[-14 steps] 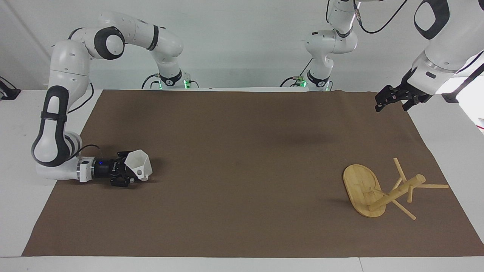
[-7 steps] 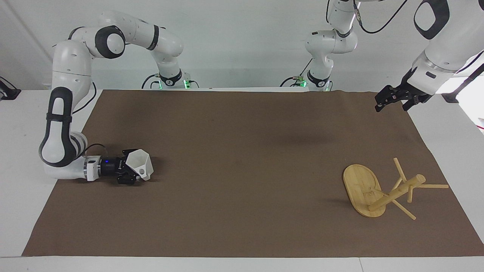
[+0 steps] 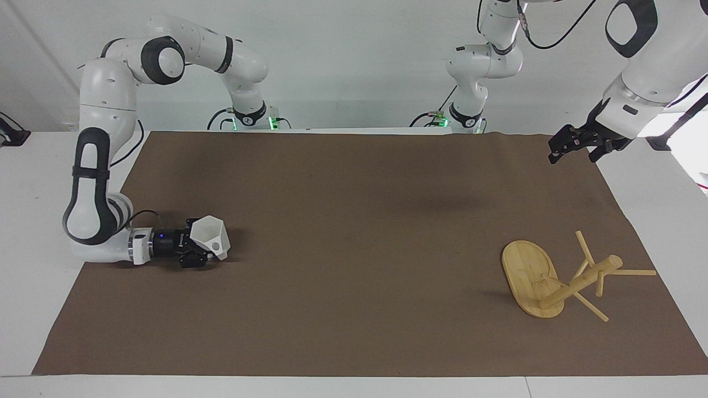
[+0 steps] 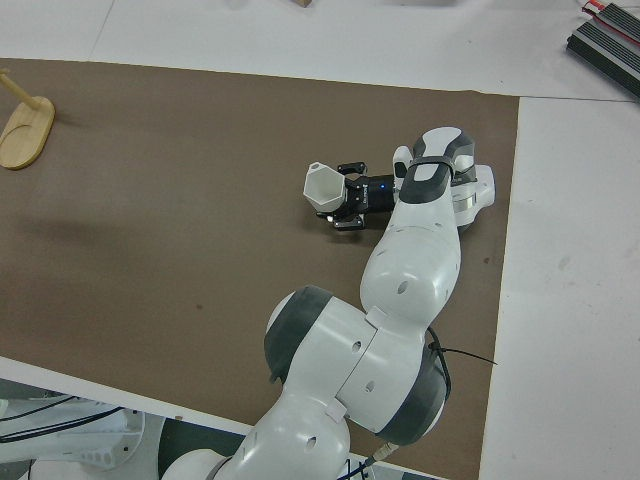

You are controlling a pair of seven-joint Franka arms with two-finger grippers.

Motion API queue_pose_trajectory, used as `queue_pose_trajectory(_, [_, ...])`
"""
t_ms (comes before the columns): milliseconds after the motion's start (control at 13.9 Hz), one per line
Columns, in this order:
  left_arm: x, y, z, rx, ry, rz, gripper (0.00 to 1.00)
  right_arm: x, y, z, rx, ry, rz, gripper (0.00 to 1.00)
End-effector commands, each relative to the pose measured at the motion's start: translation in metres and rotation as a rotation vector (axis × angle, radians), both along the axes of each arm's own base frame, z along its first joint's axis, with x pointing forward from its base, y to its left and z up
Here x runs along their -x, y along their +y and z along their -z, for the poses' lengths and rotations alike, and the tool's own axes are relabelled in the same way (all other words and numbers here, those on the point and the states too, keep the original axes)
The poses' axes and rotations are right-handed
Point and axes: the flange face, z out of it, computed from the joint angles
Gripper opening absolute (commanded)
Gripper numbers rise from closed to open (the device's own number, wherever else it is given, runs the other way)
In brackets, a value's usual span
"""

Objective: Hang cup on rack
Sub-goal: 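Carry the mug with the right gripper while the left gripper approaches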

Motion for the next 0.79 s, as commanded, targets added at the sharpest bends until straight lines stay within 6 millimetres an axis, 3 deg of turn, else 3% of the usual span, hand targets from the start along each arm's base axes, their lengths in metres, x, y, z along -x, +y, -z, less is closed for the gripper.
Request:
queue_pose_trajectory(0, [0.008,0.002,-0.001,-0.018,0.007,-0.001,1.0,-0.017,0.046,-0.025,0.018,0.044,0.045,0.42])
queue_pose_trajectory(287, [0.008,0.002,-0.001,-0.018,0.007,-0.001,1.0,-0.054,0.127,-0.066,0.052,0.065,0.161,0.42])
queue_pose_trajectory(502, [0.008,-0.002,-0.002,-0.015,0.003,0.0,1.0,-0.066,0.206,-0.068,0.015,0.088,0.241,0.42])
queue_pose_trajectory(717, [0.009,-0.032,-0.006,-0.01,-0.02,-0.001,1.0,-0.061,0.297,-0.066,-0.027,0.136,0.331,0.42])
